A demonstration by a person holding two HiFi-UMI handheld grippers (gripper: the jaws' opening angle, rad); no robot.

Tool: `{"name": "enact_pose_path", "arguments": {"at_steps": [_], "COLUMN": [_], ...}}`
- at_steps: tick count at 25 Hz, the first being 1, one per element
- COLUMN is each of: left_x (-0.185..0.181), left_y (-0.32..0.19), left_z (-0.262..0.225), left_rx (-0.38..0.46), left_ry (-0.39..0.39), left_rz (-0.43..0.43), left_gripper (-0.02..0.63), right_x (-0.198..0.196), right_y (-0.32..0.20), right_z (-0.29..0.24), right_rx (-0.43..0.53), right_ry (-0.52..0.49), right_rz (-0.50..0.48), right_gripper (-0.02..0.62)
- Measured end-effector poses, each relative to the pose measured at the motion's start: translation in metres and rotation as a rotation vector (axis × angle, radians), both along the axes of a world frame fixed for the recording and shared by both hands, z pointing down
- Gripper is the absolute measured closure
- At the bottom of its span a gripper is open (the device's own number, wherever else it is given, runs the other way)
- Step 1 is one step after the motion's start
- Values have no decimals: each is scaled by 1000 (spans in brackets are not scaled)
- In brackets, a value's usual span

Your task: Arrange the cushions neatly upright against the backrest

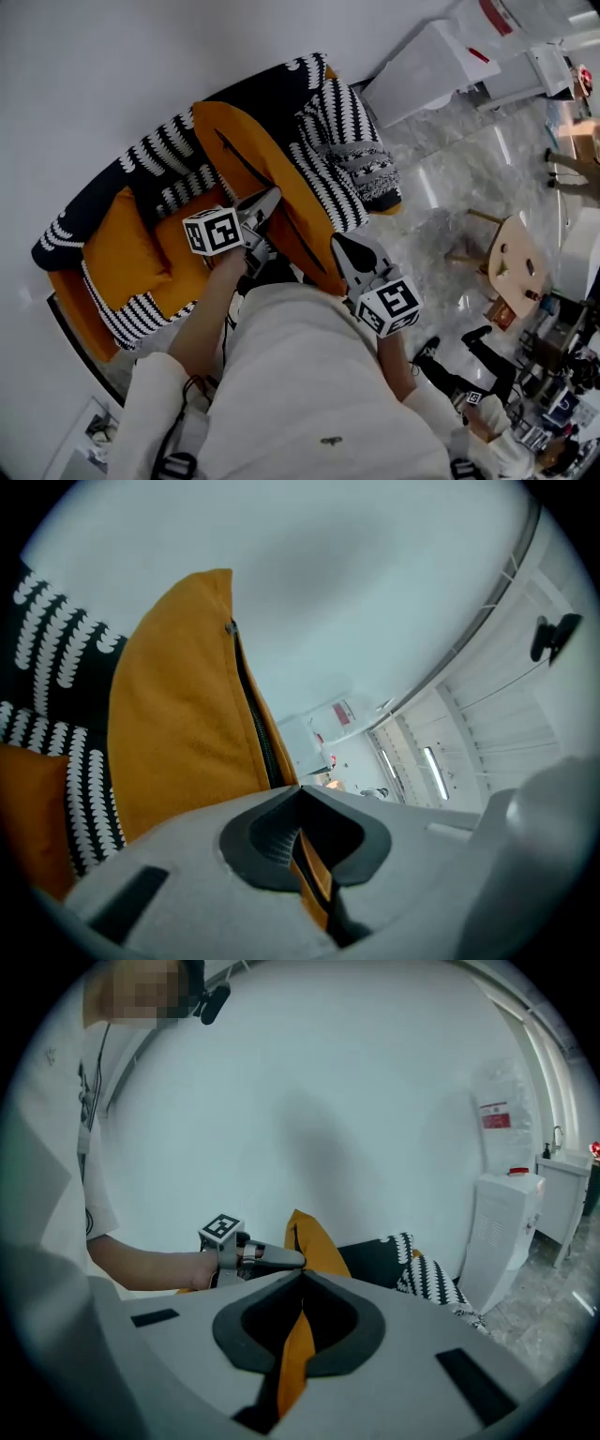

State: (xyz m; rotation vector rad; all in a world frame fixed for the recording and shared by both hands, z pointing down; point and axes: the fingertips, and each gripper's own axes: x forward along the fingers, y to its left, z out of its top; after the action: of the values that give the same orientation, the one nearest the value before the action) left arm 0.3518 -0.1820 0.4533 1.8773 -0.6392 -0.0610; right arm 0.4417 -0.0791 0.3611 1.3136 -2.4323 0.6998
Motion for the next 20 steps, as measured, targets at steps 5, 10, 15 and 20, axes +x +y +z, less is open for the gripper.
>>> {"name": "enact_pose_path", "arguments": {"at_steps": [5, 10, 15, 20], "left_x": [49, 90, 101, 105], "left_y": [-25, -71, -71, -69], "left_z": [1, 27, 77, 94], "left_rx": [-10, -16, -92, -98], "left_ry": [142, 40, -86, -170], "left_rz": [25, -1, 39, 40], "left_gripper": [600, 598, 598, 598], "right_x": [32, 59, 77, 97], "right_y": [-11, -26, -49, -69], "right_z": [3, 24, 52, 78], "right_rx": [-21, -87, -152, -203], "right_ry": [1, 14, -19, -43], "right_rz": [45, 54, 60, 25], "right_gripper": [588, 586, 586, 586]}}
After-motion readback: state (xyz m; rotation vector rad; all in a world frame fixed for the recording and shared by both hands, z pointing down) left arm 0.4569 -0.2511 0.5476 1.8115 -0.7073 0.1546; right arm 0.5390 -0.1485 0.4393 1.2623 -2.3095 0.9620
